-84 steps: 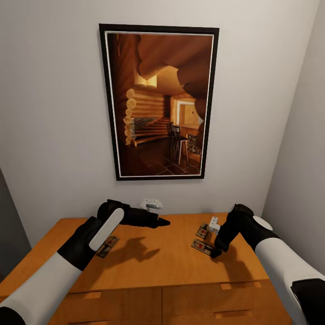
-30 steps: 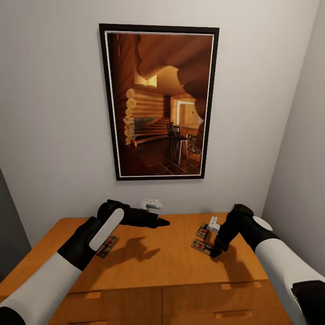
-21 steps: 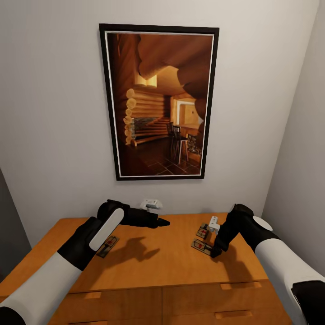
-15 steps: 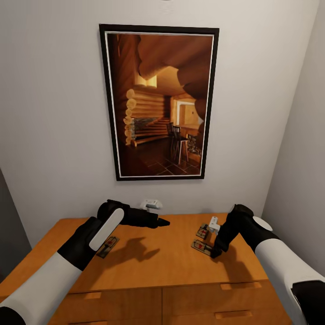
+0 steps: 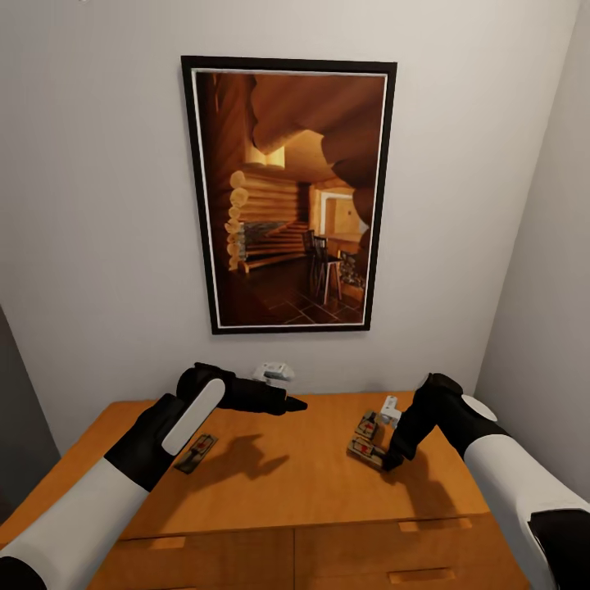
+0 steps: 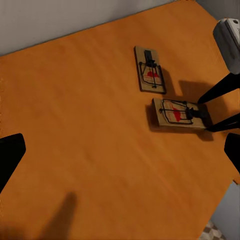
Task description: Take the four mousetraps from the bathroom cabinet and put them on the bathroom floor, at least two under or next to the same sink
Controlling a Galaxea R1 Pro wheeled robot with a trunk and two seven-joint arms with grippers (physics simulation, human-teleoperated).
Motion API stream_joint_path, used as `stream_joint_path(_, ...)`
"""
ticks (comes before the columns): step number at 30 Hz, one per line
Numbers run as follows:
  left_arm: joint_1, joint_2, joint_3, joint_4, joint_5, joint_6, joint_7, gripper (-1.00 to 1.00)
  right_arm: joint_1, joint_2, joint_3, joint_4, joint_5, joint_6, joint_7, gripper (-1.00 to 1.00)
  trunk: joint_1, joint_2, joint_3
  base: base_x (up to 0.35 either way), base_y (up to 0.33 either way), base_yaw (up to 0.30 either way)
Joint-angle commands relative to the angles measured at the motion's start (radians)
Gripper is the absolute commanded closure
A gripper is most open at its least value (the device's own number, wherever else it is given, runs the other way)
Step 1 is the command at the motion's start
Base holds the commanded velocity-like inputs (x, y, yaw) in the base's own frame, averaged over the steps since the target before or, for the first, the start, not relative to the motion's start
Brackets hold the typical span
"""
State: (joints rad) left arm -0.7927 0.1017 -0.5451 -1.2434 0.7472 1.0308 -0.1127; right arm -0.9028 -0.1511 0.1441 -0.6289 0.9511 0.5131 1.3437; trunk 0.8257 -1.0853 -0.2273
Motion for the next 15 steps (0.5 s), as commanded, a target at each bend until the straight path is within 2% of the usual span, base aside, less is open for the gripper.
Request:
stream_joint_path(1,-0.001,0.001,-0.001,0.0,-0.011,0.002,-0.01,-1.0,-0.001,0.0,-0.005,-0.002,0.001,0.013,0.003,1.0,-0.004,0.006,0.002,0.0,0.0,0.0)
stream_joint_path(8,-0.001,0.003,-0.001,0.001,-0.012,0.002,-0.009,-1.0,-0.001,0.001,-0.054,-0.002,0.001,0.011,0.004,1.0,-0.031,0.055,0.024,0.0,0.0,0.0)
stream_joint_path(15,-0.001,0.007,-0.001,0.043,-0.014,0.002,-0.007,-1.0,-0.001,0.001,-0.067,-0.002,-0.001,0.015,0.005,1.0,-0.057,0.104,0.046,0.0,0.0,0.0)
